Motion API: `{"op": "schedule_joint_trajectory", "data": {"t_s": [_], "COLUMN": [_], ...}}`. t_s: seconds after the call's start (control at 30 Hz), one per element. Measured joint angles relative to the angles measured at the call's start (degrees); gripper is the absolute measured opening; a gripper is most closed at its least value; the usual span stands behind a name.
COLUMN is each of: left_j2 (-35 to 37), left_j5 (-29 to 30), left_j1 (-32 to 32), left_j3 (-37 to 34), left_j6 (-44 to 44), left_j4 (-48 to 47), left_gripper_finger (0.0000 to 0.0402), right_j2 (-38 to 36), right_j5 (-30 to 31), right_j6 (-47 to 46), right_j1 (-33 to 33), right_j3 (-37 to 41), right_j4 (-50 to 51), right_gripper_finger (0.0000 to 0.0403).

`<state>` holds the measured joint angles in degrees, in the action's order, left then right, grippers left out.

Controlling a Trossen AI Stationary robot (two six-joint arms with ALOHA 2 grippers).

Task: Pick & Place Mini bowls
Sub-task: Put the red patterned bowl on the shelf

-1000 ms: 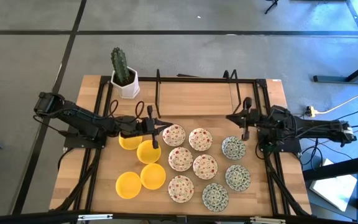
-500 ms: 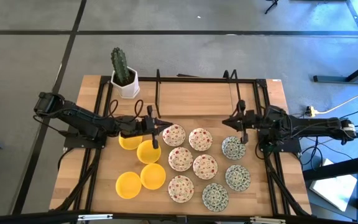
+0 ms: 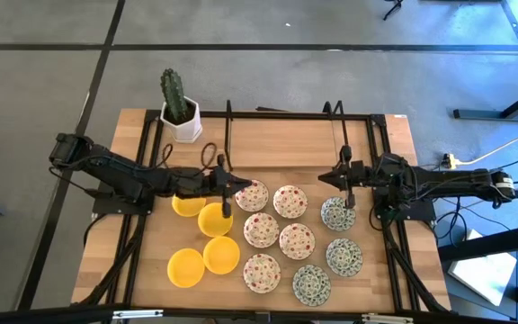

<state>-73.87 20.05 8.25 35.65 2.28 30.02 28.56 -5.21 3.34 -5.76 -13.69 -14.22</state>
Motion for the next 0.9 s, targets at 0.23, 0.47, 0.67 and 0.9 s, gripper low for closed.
{"op": "schedule_joint_trajectory", "data": {"t_s": [0.23, 0.47, 0.67, 0.9], "left_j2": [-6.1, -12.7, -16.6, -18.4], "left_j5": [0.9, -3.3, -3.4, -3.8], "left_j1": [0.0, 0.1, -0.9, -4.0], "left_j3": [22.1, 30.9, 31.0, 31.0], "left_j6": [1.2, -9.3, -5.0, -3.7], "left_j4": [-34.9, -49.5, -51.9, -53.8], "left_gripper_finger": [0.0004, 0.0004, 0.0004, 0.0009], "right_j2": [0.0, 0.2, 0.2, 0.2], "right_j5": [0.0, -0.5, -2.3, -2.4], "right_j6": [0.4, 1.0, 0.2, 0.3], "right_j1": [0.0, 0.0, 0.0, 0.0], "right_j3": [0.0, 0.0, 0.0, 0.0], "right_j4": [-0.2, -0.1, 0.6, 0.8], "right_gripper_finger": [0.0021, 0.0021, 0.0021, 0.0021]}}
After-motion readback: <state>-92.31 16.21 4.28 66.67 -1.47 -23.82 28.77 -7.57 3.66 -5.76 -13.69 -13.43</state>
